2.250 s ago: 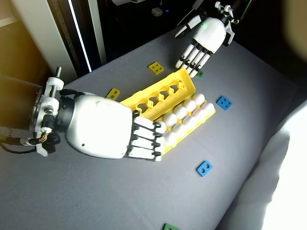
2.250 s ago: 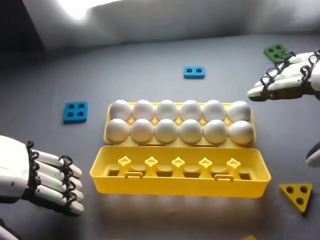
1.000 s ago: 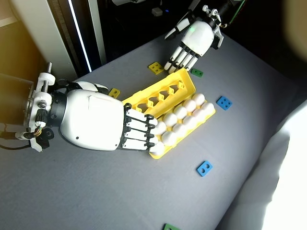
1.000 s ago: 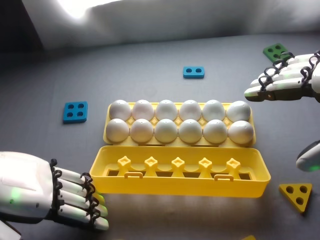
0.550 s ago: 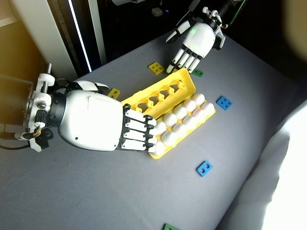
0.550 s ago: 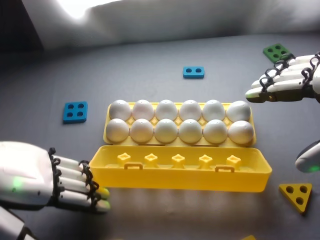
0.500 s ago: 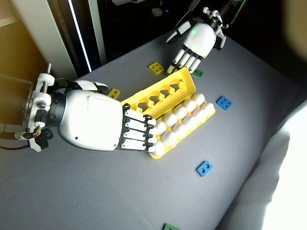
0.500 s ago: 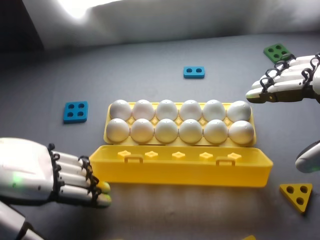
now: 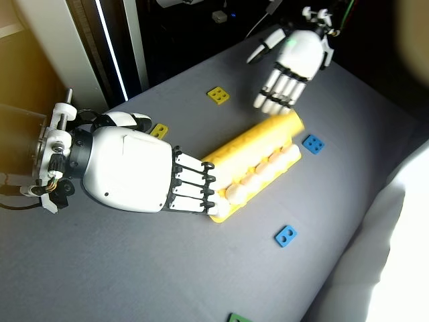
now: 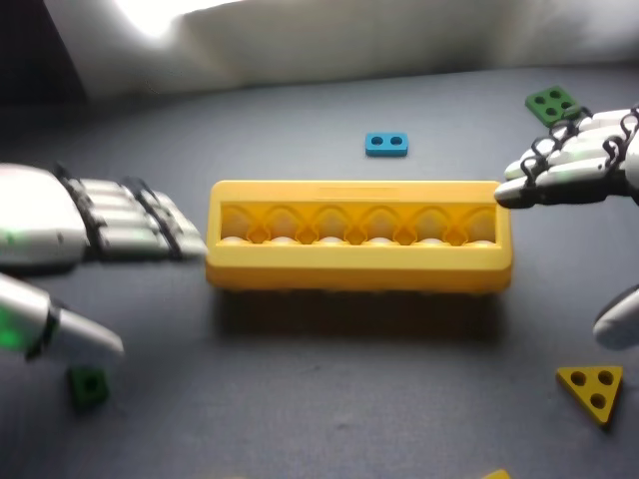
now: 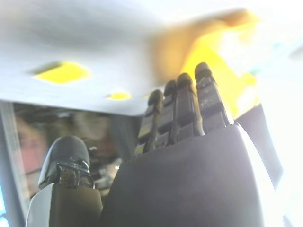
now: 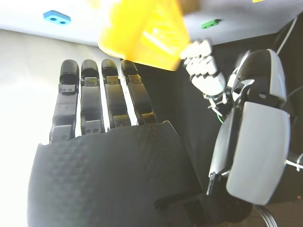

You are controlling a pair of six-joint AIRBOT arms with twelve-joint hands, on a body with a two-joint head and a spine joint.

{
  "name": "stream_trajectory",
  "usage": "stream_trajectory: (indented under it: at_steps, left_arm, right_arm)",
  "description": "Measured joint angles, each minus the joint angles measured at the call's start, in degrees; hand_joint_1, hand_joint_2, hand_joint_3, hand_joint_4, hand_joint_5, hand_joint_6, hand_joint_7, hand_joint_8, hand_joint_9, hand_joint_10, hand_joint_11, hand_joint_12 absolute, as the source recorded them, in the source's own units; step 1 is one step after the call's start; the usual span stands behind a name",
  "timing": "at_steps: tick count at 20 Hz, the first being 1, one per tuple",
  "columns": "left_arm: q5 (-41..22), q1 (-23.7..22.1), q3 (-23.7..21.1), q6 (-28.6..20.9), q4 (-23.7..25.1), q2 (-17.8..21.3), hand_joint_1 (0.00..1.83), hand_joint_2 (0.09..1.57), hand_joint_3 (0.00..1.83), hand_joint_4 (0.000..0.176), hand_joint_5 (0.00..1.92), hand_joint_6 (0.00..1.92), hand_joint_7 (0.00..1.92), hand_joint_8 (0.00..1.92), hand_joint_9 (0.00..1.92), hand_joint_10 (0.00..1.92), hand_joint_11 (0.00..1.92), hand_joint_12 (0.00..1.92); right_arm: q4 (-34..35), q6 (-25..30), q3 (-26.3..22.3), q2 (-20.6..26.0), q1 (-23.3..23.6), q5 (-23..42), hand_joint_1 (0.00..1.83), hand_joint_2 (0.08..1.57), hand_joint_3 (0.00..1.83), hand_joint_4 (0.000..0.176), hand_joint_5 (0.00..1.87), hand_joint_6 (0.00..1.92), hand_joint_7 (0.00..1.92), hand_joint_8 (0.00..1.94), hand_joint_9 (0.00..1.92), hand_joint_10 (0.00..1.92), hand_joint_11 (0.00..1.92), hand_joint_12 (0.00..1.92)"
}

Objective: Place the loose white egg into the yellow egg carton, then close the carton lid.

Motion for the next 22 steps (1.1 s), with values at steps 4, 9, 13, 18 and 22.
stream_trajectory:
  at_steps: [4, 9, 13, 18, 22]
  left_arm:
    - [4.0, 0.0, -0.2, 1.6, -0.3, 0.0, 0.00, 1.21, 0.00, 0.000, 0.00, 0.00, 0.00, 0.00, 0.00, 0.00, 0.00, 0.00]
    - [3.4, 0.0, -0.9, 1.8, 0.0, 0.0, 0.00, 1.21, 0.00, 0.000, 0.00, 0.00, 0.00, 0.00, 0.00, 0.00, 0.00, 0.00]
    - [2.5, 0.0, 0.4, 2.1, 0.1, 0.1, 0.00, 1.20, 0.00, 0.000, 0.00, 0.00, 0.00, 0.00, 0.00, 0.00, 0.00, 0.00]
    - [0.0, -0.4, 2.9, 1.9, -0.2, 0.2, 0.00, 1.20, 0.00, 0.000, 0.00, 0.00, 0.00, 0.00, 0.00, 0.00, 0.00, 0.00]
    - [-4.6, -2.1, 2.7, -0.2, -2.6, 0.7, 0.00, 1.20, 0.00, 0.000, 0.00, 0.00, 0.00, 0.00, 0.00, 0.00, 0.00, 0.00]
  right_arm:
    - [0.0, 0.0, -0.1, 0.0, -0.2, 0.2, 0.28, 0.83, 0.00, 0.000, 0.12, 0.00, 0.07, 0.00, 0.05, 0.00, 0.00, 0.22]
    - [-0.3, 0.0, -0.2, 0.0, -0.2, 0.1, 0.29, 0.82, 0.00, 0.000, 0.12, 0.00, 0.07, 0.00, 0.05, 0.00, 0.00, 0.21]
    - [-0.4, 0.0, -0.4, 0.0, -0.2, 0.2, 0.29, 0.83, 0.00, 0.000, 0.12, 0.00, 0.07, 0.00, 0.05, 0.00, 0.00, 0.19]
    - [-0.7, 0.0, -0.5, 0.0, -0.3, 0.3, 0.32, 0.84, 0.00, 0.000, 0.12, 0.00, 0.08, 0.01, 0.05, 0.01, 0.00, 0.20]
    - [-0.9, 0.0, -1.2, 0.0, -0.3, 0.4, 0.30, 0.87, 0.02, 0.000, 0.12, 0.00, 0.08, 0.00, 0.05, 0.01, 0.00, 0.20]
